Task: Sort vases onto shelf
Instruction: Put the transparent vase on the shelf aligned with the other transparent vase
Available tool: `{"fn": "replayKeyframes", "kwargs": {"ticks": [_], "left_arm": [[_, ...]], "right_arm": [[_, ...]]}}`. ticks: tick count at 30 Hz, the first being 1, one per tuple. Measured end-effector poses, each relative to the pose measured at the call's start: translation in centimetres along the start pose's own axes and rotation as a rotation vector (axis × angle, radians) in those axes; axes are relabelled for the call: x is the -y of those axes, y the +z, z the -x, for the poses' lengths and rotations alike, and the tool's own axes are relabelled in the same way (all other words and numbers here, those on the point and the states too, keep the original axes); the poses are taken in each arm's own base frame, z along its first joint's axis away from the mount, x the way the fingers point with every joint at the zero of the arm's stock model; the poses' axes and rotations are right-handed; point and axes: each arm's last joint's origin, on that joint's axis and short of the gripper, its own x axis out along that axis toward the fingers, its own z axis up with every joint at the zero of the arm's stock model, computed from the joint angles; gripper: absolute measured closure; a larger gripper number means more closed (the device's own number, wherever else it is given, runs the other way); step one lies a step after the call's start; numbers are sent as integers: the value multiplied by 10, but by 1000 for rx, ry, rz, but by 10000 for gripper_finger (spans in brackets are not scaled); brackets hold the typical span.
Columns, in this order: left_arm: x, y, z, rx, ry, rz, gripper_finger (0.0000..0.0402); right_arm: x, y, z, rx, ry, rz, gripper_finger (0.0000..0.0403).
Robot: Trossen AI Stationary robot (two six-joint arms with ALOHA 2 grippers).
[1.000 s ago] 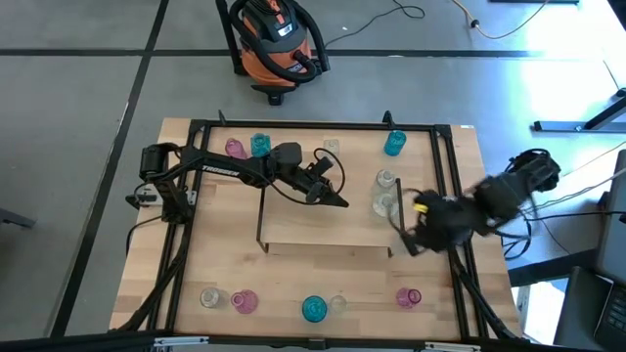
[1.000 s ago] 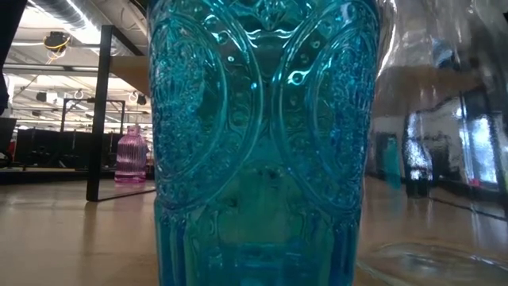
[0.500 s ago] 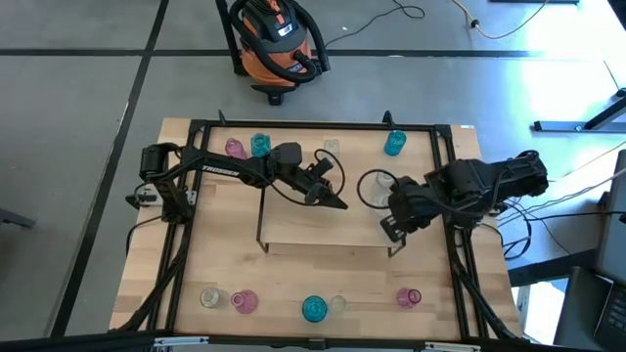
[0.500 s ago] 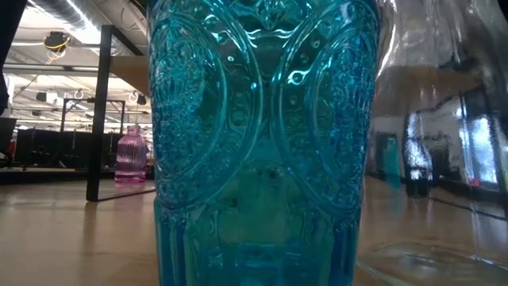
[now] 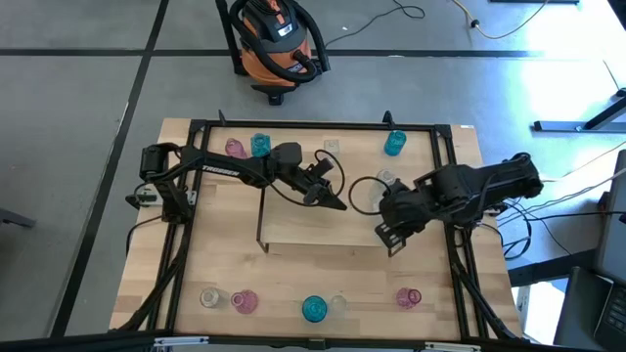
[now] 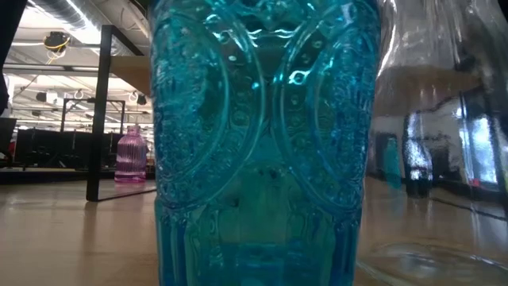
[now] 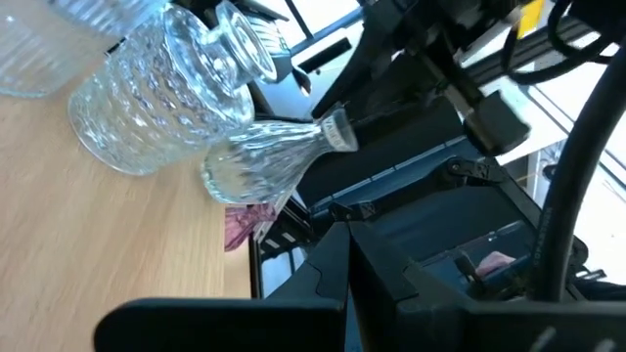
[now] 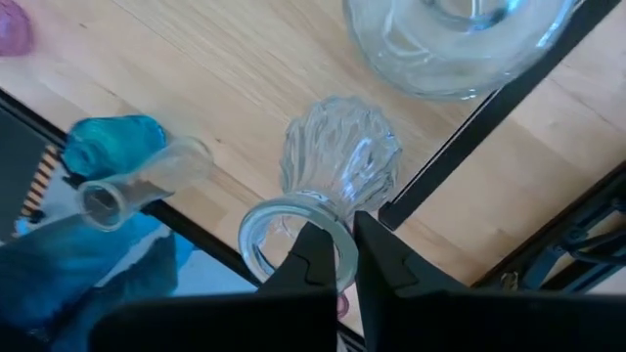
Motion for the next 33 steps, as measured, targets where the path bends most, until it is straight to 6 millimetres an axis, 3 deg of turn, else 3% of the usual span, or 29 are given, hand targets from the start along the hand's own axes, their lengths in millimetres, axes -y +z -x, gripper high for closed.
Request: {"fn": "replayKeyframes", "kwargs": {"ticks": [10,33], "left_arm": [[0,-1,0,-31,-19,0,401],[1,-1,0,-46,-28,0,401]], "right_arm": [[-4,2,-6,5,-21,-10,400],[-3,3,-6,48,-35,-53,343]]}}
